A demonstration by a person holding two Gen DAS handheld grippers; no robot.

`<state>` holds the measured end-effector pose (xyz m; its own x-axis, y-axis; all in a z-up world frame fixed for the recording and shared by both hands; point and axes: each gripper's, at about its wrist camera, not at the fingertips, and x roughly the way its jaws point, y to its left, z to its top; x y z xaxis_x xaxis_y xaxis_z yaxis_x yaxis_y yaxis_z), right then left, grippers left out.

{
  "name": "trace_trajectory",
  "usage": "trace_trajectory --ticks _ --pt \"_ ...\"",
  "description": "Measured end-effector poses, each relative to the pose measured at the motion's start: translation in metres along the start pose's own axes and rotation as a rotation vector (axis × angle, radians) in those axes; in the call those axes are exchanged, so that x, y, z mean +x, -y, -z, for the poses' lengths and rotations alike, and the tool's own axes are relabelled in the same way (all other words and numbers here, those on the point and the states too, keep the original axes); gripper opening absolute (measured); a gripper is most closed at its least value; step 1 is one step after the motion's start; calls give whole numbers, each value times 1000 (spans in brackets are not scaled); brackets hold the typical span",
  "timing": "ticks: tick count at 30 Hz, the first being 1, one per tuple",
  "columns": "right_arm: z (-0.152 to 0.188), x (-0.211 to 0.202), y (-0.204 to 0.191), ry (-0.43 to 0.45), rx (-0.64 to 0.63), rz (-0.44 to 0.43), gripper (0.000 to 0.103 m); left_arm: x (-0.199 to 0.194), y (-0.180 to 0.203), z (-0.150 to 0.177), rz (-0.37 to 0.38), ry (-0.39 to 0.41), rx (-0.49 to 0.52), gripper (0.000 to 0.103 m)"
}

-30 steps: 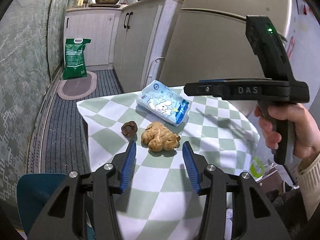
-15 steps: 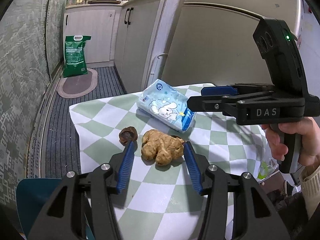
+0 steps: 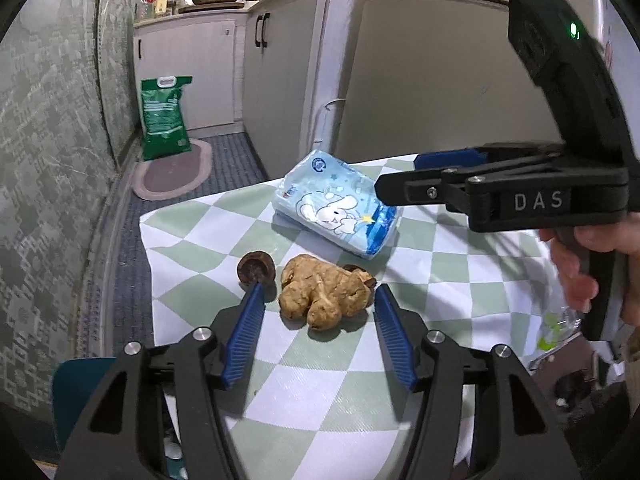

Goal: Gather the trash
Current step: 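Grasp ginger root with left gripper while right gripper grasps blue tissue pack, then carry ginger and tissue pack over the teal bin and release both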

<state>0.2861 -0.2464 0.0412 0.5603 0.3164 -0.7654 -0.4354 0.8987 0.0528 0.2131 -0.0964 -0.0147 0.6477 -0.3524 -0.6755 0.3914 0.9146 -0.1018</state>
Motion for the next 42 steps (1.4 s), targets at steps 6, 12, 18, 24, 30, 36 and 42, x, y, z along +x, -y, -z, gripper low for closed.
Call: trace_trajectory --ticks 6,12,18,24,30,36,42 --pt "-1 4 -6 -11 -20 12 66 -1 -8 -1 -13 4 -26 48" --pt "-1 8 -12 -17 -35 9 66 -6 -16 0 26 13 -52 48" --pt "-5 13 -17 -26 -46 7 66 -14 -21 2 42 26 -65 48" --pt "-7 24 -32 -45 -77 20 73 -29 -31 3 50 62 -85 48" --pt "-6 38 -40 -76 -108 88 73 -48 -39 4 67 109 -98 48" --pt "-6 44 -46 -88 -141 123 51 -63 -55 8 56 137 -114 48" --pt "-13 40 -48 -77 -126 140 51 -77 -79 14 31 157 -150 48"
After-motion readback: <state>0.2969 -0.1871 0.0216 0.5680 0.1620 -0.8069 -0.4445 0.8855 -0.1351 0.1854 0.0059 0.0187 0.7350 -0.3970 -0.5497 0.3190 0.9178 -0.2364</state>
